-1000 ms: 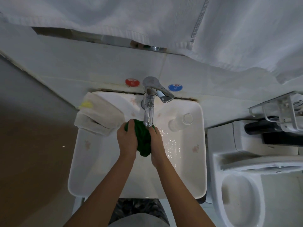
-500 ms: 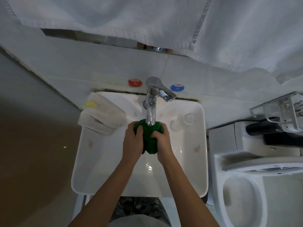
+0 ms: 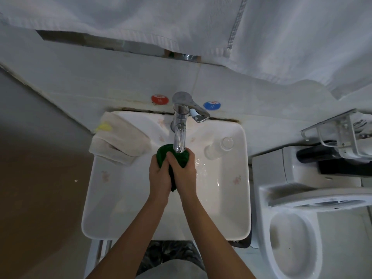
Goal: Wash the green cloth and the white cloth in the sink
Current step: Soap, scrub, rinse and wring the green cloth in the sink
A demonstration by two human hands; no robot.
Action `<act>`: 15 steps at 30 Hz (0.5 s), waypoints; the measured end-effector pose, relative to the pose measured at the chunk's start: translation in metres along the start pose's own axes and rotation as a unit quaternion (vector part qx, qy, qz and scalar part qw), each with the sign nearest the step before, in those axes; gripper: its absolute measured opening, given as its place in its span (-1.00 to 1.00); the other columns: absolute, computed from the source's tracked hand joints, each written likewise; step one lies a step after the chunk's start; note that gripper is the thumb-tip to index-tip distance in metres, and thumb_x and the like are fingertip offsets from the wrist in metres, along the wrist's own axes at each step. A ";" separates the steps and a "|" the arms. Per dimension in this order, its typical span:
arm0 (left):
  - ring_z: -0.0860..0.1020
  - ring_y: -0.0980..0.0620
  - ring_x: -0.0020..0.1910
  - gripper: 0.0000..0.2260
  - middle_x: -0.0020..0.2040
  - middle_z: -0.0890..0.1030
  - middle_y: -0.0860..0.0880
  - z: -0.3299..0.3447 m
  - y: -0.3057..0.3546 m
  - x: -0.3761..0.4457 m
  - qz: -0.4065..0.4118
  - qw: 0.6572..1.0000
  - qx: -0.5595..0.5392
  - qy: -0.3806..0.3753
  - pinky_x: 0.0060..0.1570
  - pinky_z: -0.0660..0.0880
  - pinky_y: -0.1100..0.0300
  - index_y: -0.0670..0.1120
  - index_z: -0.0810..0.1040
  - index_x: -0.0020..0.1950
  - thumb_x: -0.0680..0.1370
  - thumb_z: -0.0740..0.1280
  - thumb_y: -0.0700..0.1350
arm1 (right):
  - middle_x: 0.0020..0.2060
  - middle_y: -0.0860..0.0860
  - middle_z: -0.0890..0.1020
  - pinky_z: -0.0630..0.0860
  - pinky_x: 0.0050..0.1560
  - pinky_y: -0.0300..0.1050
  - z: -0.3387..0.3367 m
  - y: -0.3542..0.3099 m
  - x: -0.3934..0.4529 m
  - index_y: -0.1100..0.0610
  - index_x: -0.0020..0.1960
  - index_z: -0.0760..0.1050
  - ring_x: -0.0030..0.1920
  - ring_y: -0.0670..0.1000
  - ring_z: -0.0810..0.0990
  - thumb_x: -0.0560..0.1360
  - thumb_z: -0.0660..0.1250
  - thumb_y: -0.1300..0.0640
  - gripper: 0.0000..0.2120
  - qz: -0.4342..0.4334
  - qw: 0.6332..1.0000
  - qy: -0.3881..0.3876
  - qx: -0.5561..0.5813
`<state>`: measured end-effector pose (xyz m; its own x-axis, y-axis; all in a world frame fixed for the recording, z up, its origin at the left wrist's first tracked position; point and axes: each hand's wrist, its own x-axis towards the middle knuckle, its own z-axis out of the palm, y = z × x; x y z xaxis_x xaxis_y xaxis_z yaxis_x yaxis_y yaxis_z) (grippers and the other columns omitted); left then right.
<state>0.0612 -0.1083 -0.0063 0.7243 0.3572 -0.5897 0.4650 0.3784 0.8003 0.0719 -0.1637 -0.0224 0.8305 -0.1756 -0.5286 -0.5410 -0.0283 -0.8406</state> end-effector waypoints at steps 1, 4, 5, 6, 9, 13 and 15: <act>0.60 0.03 -0.02 -0.78 0.01 0.60 -0.04 0.000 0.001 -0.001 -0.010 1.000 -0.005 -0.017 -0.17 0.55 0.24 -0.01 0.50 0.11 0.59 0.17 -0.26 | 0.01 -0.21 0.56 0.56 0.10 -0.10 -0.001 0.002 0.000 -0.05 0.29 0.37 0.06 -0.10 0.58 0.45 0.44 -0.02 -0.54 -0.009 1.000 -0.002 -0.002; 0.58 -0.02 -0.05 -0.66 0.00 0.59 -0.09 -0.004 0.004 -0.003 -0.030 0.998 0.001 -0.059 -0.25 0.53 0.25 -0.09 0.51 0.14 0.50 0.14 -0.40 | -0.02 -0.22 0.55 0.52 0.00 -0.28 -0.008 0.004 0.003 -0.05 0.24 0.37 0.01 -0.15 0.57 0.49 0.41 0.12 -0.62 -0.036 0.999 0.007 -0.026; 0.57 -0.04 -0.05 -0.65 -0.01 0.58 -0.11 -0.006 0.004 -0.002 -0.030 0.998 0.012 -0.062 -0.24 0.52 0.22 -0.11 0.50 0.15 0.48 0.14 -0.41 | -0.02 -0.24 0.53 0.49 -0.02 -0.34 -0.009 0.003 0.004 -0.05 0.24 0.37 -0.02 -0.20 0.56 0.51 0.38 0.16 -0.64 -0.045 0.998 0.012 -0.033; 0.56 -0.05 -0.05 -0.67 -0.01 0.58 -0.12 -0.008 0.004 0.000 -0.030 0.997 0.028 -0.058 -0.23 0.51 0.20 -0.13 0.50 0.15 0.48 0.15 -0.40 | -0.02 -0.24 0.53 0.47 -0.04 -0.38 -0.009 0.003 0.004 -0.04 0.25 0.37 -0.03 -0.25 0.54 0.52 0.35 0.21 -0.64 -0.051 0.998 0.019 -0.033; 0.57 -0.03 -0.03 -0.83 0.01 0.58 -0.11 -0.010 0.004 0.006 -0.035 0.996 0.069 -0.042 -0.20 0.48 0.22 -0.12 0.52 0.12 0.57 0.21 -0.20 | 0.03 -0.17 0.50 0.40 -0.05 -0.54 -0.011 0.002 0.001 0.08 0.35 0.36 -0.03 -0.36 0.49 0.55 0.27 0.33 -0.59 -0.065 0.997 0.041 -0.021; 0.58 0.05 0.00 -0.73 0.02 0.61 -0.01 -0.007 0.004 0.016 -0.030 0.986 0.154 -0.055 -0.06 0.53 0.20 -0.05 0.54 0.15 0.58 0.24 0.08 | 0.18 -0.04 0.51 0.41 0.05 -0.52 -0.014 0.003 -0.001 0.12 0.38 0.36 0.13 -0.18 0.49 0.46 0.20 0.48 -0.46 -0.074 0.997 -0.014 -0.011; 0.60 0.06 -0.07 -0.76 -0.06 0.64 0.00 -0.005 0.004 0.016 -0.007 0.982 0.183 -0.048 -0.04 0.54 0.16 -0.03 0.58 0.05 0.58 0.23 0.08 | 0.21 0.01 0.52 0.47 0.10 -0.39 -0.012 0.003 -0.006 0.09 0.36 0.38 0.16 -0.11 0.50 0.38 0.19 0.43 -0.42 -0.071 0.997 -0.029 0.014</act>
<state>0.0722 -0.0971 -0.0135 0.7536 0.2648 -0.6016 0.6138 0.0439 0.7882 0.0640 -0.1749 -0.0205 0.9052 -0.1144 -0.4093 -0.4141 -0.0205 -0.9100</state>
